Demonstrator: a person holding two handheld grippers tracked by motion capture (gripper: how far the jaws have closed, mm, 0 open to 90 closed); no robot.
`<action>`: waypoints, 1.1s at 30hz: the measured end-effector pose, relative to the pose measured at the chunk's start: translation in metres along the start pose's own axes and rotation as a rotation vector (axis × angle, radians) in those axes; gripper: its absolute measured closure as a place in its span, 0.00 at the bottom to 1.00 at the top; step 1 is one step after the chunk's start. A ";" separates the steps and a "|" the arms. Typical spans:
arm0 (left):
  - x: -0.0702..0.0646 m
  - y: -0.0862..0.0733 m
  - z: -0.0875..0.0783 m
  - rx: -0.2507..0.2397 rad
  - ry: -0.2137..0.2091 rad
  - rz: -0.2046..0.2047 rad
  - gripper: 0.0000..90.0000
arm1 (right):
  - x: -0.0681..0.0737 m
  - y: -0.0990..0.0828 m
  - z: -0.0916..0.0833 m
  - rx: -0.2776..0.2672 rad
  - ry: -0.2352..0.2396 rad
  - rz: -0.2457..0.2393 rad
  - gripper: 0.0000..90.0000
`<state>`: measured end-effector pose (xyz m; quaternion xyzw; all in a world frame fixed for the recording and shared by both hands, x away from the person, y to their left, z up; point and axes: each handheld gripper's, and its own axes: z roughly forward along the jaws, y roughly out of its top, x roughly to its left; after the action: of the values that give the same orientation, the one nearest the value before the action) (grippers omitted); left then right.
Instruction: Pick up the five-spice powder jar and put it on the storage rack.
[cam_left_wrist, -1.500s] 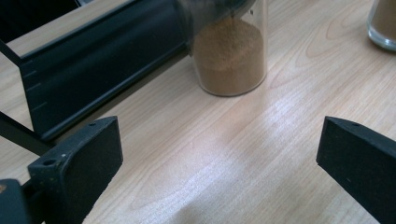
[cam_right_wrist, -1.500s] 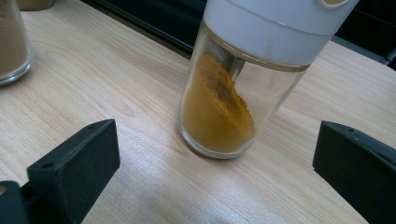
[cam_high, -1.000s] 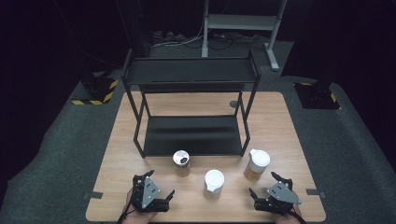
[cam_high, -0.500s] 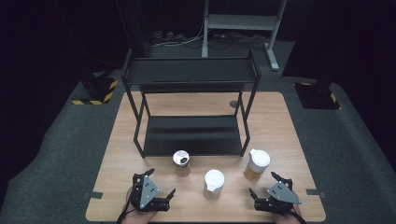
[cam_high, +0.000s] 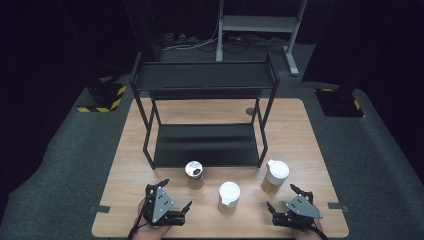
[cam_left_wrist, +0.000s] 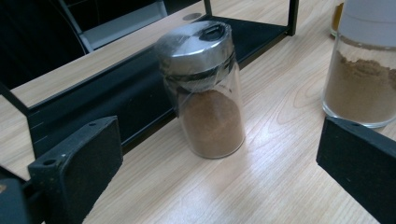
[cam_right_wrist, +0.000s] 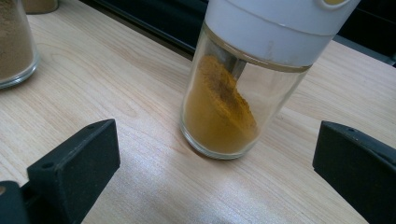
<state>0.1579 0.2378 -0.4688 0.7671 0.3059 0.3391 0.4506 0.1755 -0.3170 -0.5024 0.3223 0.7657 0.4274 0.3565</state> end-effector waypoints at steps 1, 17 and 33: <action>0.000 0.001 0.001 0.002 -0.001 0.003 0.01 | 0.000 0.000 0.000 0.000 0.000 0.000 0.00; 0.008 0.007 0.010 -0.014 -0.029 -0.020 0.01 | -0.001 -0.001 0.000 -0.004 0.004 0.002 0.00; 0.012 0.016 0.021 -0.031 -0.049 -0.028 0.01 | -0.001 -0.001 0.000 -0.006 0.005 0.003 0.00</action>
<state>0.1837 0.2305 -0.4589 0.7637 0.3002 0.3188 0.4744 0.1756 -0.3184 -0.5029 0.3213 0.7650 0.4309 0.3548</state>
